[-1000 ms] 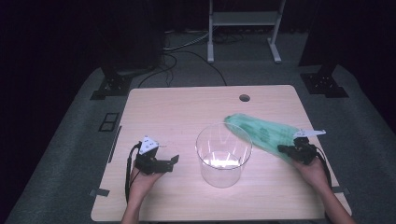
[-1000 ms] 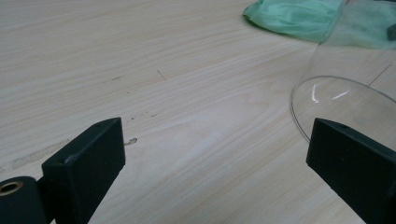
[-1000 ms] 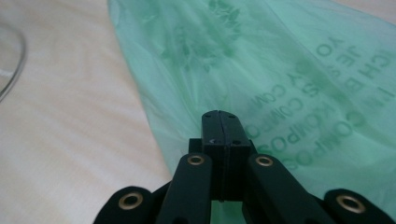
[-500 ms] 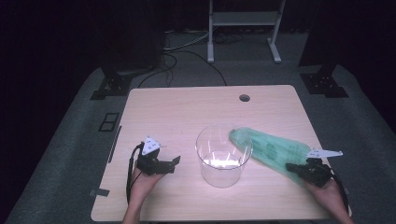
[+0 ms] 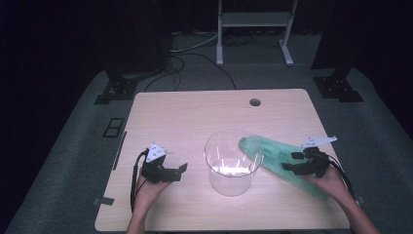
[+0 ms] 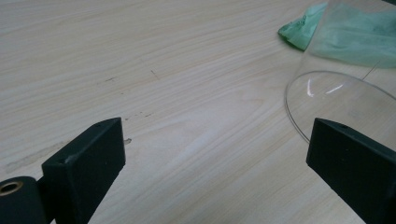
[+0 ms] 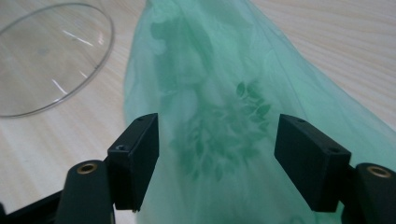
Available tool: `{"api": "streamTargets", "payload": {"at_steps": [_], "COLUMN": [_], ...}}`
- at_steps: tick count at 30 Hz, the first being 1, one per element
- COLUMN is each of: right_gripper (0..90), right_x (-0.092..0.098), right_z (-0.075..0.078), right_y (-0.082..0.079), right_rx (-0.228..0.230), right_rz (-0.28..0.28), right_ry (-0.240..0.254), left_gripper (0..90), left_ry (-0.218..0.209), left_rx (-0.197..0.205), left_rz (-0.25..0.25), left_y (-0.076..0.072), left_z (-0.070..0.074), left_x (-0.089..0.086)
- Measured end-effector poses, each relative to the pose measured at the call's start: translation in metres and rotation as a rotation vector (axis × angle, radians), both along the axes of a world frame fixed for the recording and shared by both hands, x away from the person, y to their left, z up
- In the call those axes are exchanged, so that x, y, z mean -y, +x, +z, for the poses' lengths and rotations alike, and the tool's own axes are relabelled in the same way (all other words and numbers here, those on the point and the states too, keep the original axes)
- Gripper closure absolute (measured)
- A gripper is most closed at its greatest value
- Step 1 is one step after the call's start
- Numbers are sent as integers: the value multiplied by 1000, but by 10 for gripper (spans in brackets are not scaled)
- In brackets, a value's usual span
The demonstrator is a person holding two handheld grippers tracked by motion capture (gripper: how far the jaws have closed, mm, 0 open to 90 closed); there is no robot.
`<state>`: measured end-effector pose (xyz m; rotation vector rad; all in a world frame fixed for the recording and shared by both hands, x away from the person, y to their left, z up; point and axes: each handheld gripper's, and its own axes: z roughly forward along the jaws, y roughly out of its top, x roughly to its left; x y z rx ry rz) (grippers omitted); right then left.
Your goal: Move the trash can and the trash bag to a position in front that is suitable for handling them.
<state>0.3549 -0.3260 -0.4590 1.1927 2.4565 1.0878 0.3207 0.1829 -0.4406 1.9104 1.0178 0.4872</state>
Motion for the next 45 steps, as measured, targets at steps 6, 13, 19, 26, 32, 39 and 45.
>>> {"api": "streamTargets", "payload": {"at_steps": [6, 13, 19, 26, 32, 39, 45], "right_gripper": [320, 610, 726, 900, 900, 900, 900], "right_x": [-8, -12, -14, -10, -8, 1, 3], "right_z": [-12, -17, -17, -19, -14, 17, 44], "right_y": [10, 1, 1, 4, 8, 10, 11], "right_rx": [-15, 84, 86, 80, 30, 50, 64], "right_rz": [22, 22, 12, -31, -52, -74, -57], "right_ry": [-89, -82, -73, -31, 1, 65, 80], "left_gripper": [33, 33, 33, 33, 33, 33, 33], "left_ry": [-4, -11, -12, -19, -22, -29, -35], "left_rx": [-5, -5, -2, -1, -6, -6, -7], "left_rz": [1, 3, 3, 13, 14, 27, 30], "left_y": [0, 0, -1, -1, -1, 0, -1], "left_z": [-1, -1, 0, 0, -1, 0, 0], "left_x": [-2, -2, -2, -6, -6, -10, -12]}}
